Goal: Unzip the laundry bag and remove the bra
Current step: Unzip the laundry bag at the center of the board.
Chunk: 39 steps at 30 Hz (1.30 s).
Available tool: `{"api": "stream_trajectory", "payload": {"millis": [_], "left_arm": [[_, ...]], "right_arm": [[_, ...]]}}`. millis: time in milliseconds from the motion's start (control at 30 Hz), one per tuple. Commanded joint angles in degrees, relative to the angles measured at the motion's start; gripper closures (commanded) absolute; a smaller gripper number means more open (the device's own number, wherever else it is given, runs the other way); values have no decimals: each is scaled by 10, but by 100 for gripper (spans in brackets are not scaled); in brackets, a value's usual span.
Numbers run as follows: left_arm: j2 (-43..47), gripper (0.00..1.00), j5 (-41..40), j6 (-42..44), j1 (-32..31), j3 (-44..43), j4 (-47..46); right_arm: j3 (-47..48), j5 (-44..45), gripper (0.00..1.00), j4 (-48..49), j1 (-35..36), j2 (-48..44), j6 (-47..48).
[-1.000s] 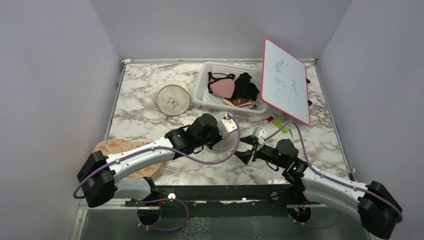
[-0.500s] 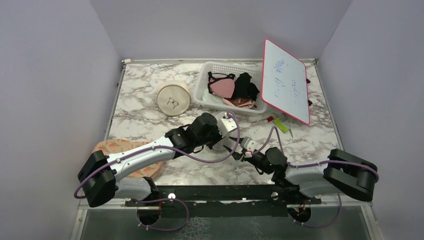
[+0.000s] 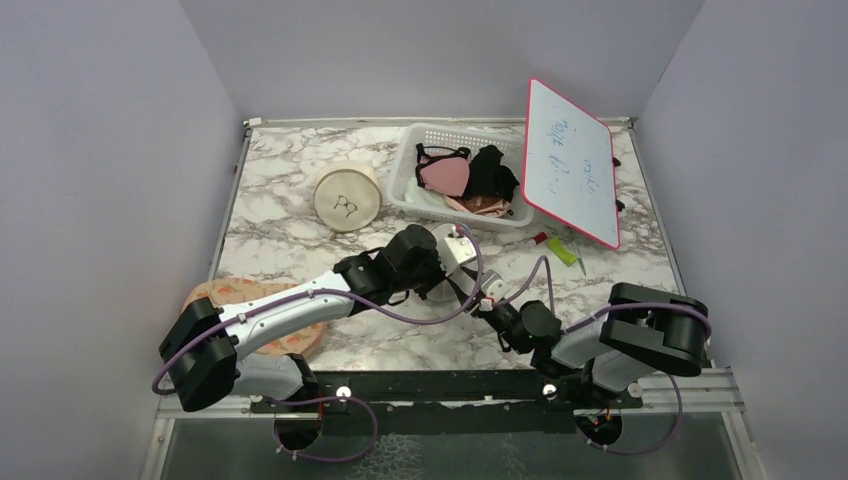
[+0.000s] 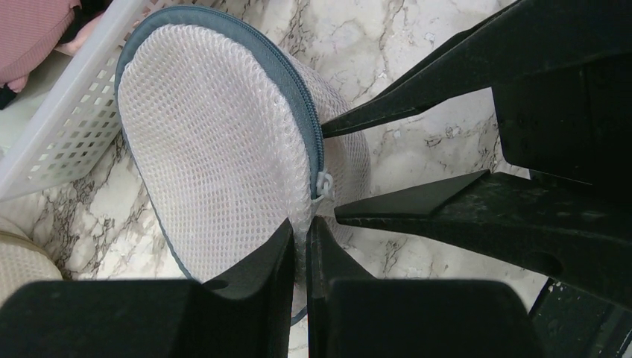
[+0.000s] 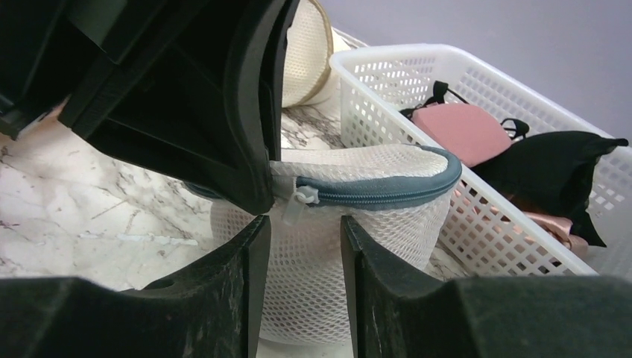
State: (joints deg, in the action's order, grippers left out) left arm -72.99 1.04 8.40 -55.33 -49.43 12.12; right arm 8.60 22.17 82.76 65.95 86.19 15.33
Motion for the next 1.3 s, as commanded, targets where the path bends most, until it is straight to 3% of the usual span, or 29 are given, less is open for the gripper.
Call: {"api": "stream_trajectory", "payload": {"millis": [0,367,600,900,1267], "left_arm": [[-8,100,26,-8,2,-19,8],[-14,100,31,-10,2,-23,11],[-17,100,33,-10,2,-23,13],[-24,100,34,-10,2,-26,16],[-24,100,32,-9,2,-26,16]], "right_arm": [[10,33,62,98,5,16,0],[24,52,48,103,13,25,-20],[36,130,48,110,14,22,-11],[19,151,56,50,14,-39,-14],[-21,127,74,30,14,-71,0]]}}
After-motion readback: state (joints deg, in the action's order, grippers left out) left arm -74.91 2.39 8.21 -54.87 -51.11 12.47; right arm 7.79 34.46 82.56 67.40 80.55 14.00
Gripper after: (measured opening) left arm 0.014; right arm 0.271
